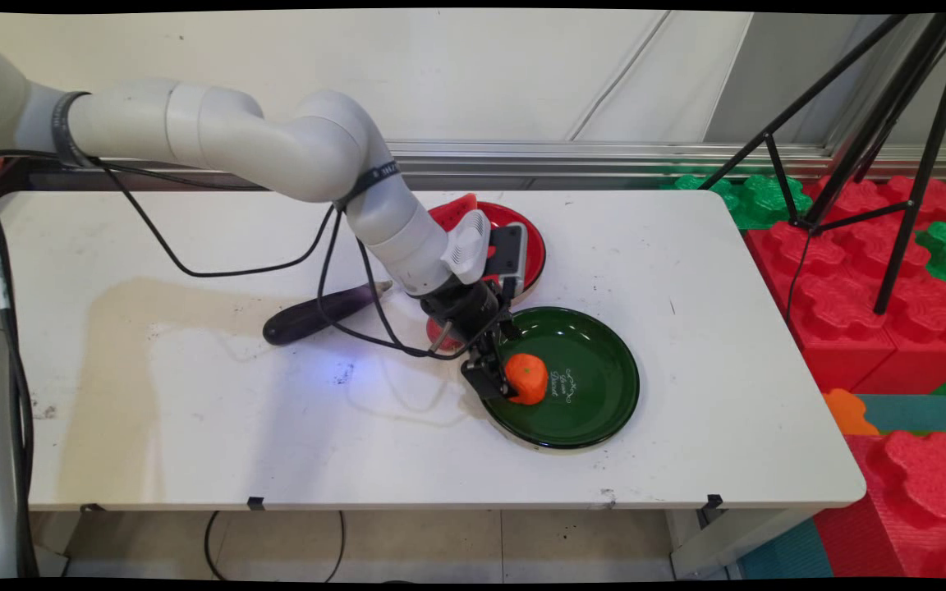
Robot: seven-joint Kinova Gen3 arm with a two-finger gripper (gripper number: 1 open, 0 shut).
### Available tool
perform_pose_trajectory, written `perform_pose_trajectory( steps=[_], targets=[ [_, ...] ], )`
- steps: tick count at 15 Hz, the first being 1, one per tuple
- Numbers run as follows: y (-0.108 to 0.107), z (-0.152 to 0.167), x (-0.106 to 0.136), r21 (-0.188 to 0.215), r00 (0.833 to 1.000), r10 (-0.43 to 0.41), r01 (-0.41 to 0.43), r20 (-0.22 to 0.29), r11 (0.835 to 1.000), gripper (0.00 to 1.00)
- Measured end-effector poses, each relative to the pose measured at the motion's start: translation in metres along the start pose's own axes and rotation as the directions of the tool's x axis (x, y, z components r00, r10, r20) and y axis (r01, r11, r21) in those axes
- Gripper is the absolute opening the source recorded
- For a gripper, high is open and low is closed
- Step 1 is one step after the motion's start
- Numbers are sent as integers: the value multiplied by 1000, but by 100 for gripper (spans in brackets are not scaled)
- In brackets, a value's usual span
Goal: Pick up the mandarin from the green plate, then place the picked object on the table
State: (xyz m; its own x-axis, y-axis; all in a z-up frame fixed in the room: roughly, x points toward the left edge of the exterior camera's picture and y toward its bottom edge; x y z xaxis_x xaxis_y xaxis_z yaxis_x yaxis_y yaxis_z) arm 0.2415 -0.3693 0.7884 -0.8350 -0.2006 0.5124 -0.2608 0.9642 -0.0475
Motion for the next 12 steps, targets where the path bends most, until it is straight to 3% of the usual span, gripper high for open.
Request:
perform_pose_trajectory(
  steps=[4,5,12],
  targets=[
    [0,9,4,-1,1000,17,-17,13,1000,100],
    [0,11,6,-2,1000,21,-21,14,1000,0],
    [1,13,12,5,999,43,-43,18,999,0]
  ],
)
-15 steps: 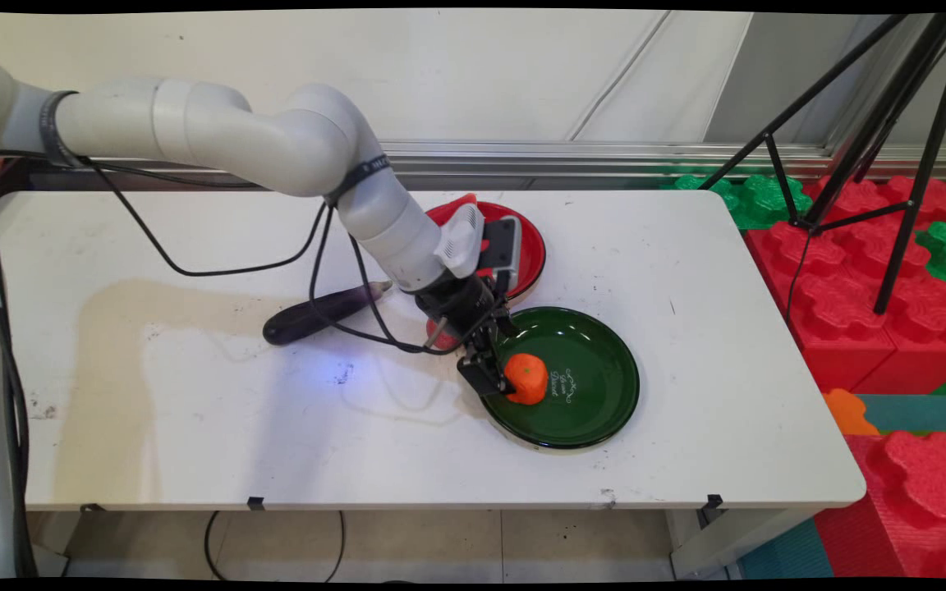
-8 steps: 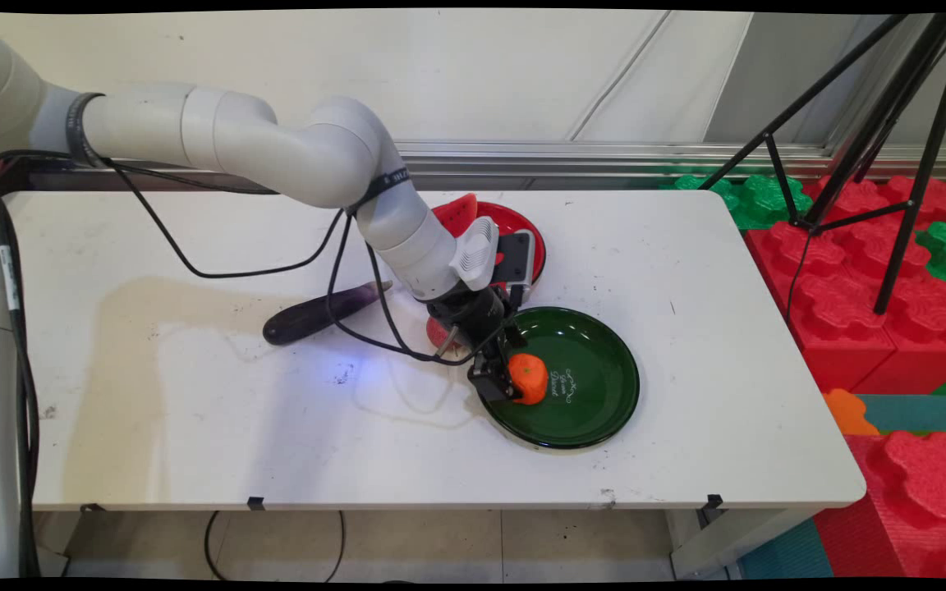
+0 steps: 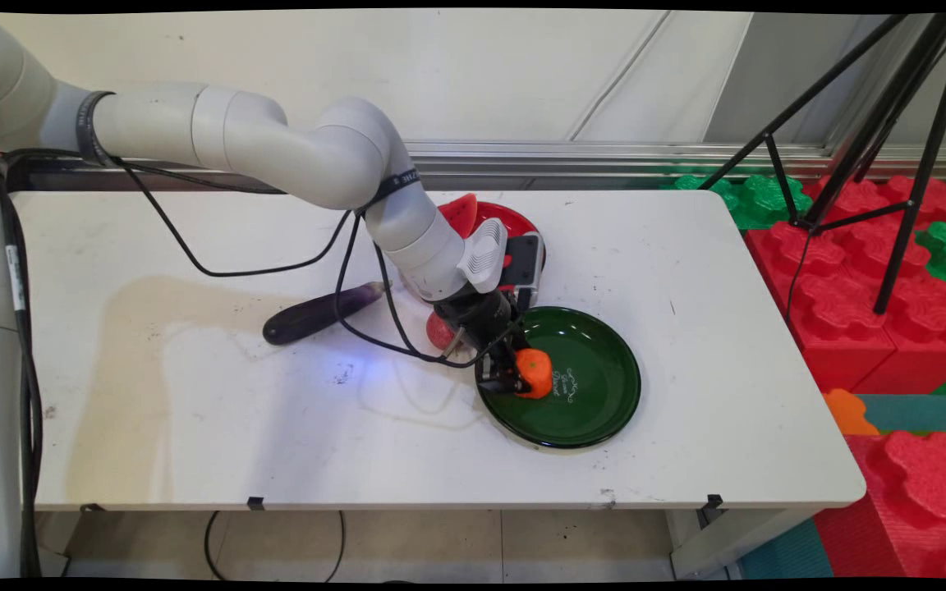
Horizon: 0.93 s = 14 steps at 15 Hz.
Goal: Place the picked object on the table
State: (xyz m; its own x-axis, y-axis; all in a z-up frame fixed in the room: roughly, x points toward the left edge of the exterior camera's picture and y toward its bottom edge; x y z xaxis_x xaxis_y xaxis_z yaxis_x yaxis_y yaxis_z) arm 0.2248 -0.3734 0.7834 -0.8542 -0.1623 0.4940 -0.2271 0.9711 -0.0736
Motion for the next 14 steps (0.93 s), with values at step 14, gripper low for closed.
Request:
perform_pose_trajectory(
  steps=[14],
  targets=[
    [9,-67,-2,71,995,-55,61,-79,996,0]
  ],
)
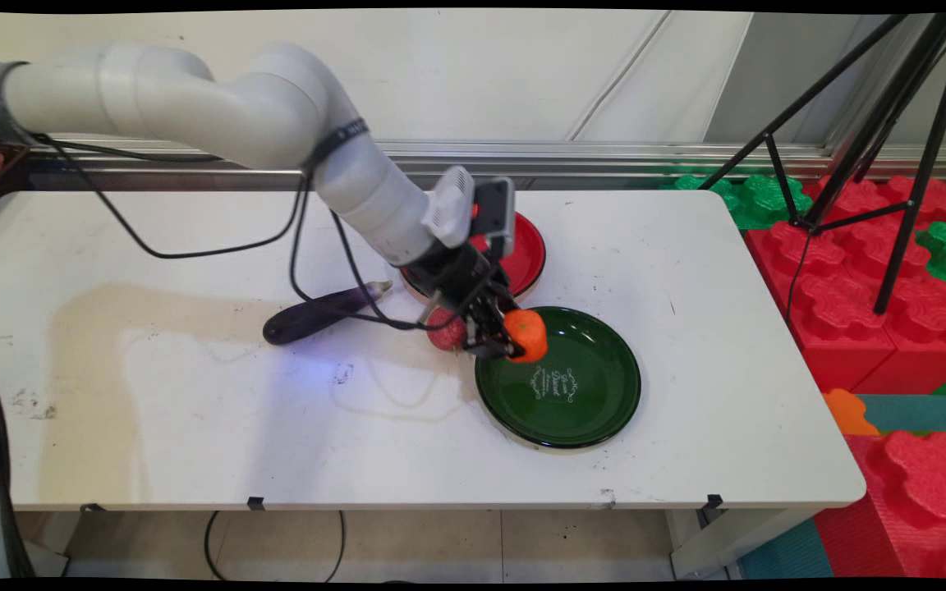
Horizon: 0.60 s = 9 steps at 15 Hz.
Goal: Place the picked object on the table
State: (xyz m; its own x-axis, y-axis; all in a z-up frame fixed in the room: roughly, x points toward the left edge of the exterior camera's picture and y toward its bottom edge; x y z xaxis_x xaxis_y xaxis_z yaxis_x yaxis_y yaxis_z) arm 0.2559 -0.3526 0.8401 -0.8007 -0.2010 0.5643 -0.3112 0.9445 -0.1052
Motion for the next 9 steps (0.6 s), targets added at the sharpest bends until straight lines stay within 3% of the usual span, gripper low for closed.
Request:
perform_pose_trajectory(
  steps=[9],
  targets=[
    [4,-83,-40,38,999,-44,45,-22,998,0]
  ],
)
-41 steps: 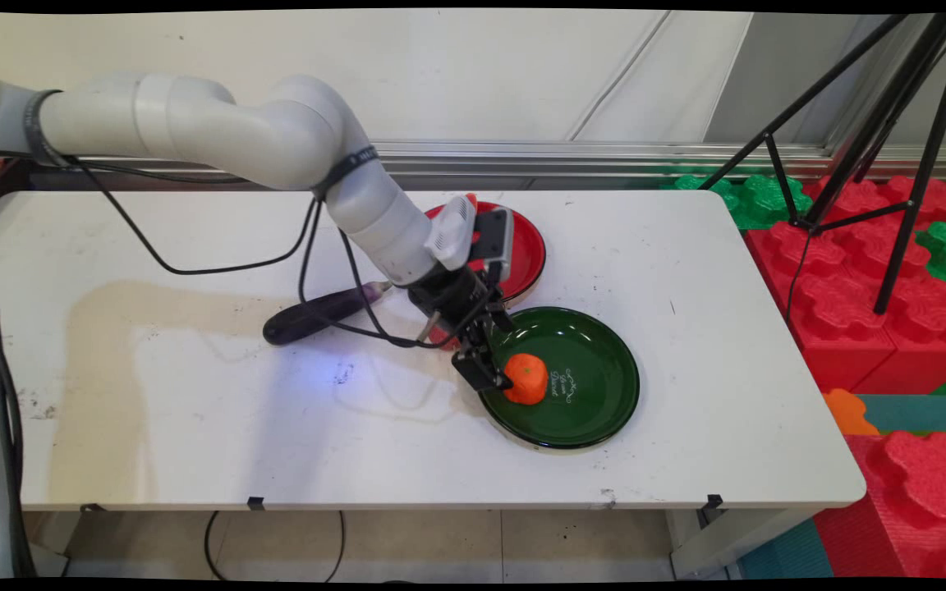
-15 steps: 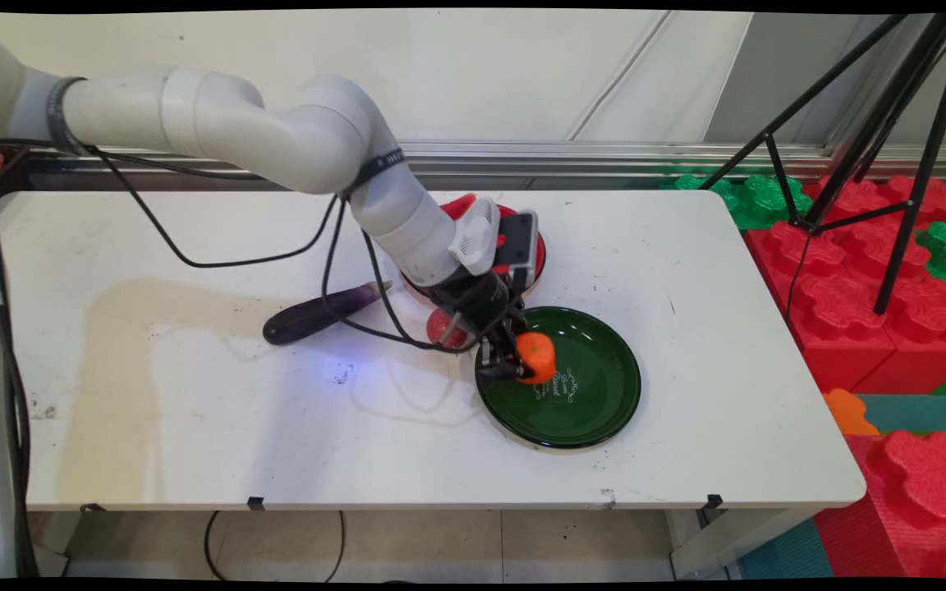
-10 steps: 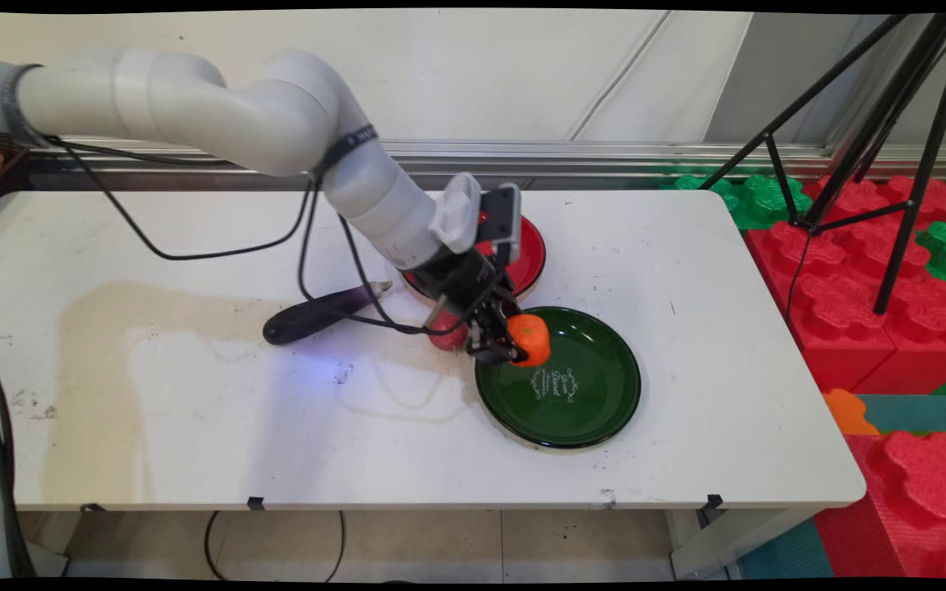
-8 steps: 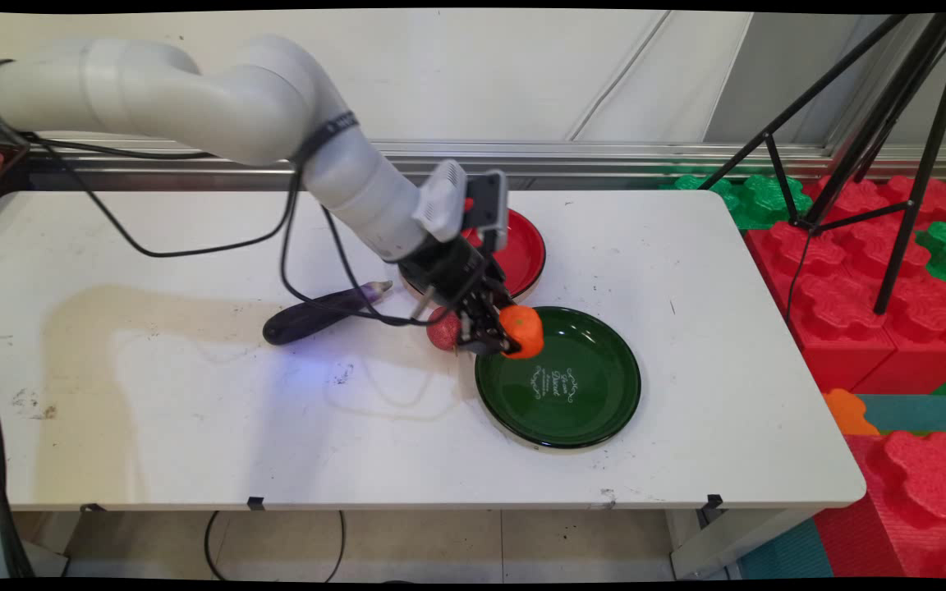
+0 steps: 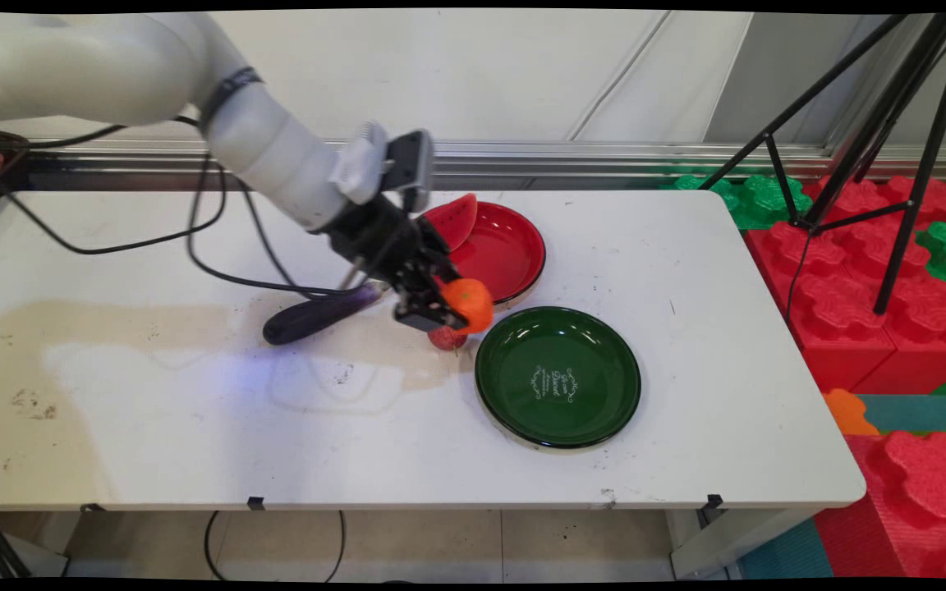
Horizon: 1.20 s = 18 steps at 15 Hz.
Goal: Place the picked object on the table
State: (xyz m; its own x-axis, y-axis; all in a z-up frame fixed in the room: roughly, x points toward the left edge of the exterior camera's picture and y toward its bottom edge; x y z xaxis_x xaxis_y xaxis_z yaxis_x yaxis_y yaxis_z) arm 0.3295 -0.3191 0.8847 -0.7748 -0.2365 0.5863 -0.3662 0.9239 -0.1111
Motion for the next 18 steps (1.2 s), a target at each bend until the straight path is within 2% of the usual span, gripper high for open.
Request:
perform_pose_trajectory(
  steps=[3,7,18],
  targets=[
    [2,-21,-22,7,1000,-6,6,26,1000,0],
    [4,-40,-64,15,995,-32,30,92,999,0],
    [-1,-29,-124,30,974,-113,109,196,994,0]
  ],
)
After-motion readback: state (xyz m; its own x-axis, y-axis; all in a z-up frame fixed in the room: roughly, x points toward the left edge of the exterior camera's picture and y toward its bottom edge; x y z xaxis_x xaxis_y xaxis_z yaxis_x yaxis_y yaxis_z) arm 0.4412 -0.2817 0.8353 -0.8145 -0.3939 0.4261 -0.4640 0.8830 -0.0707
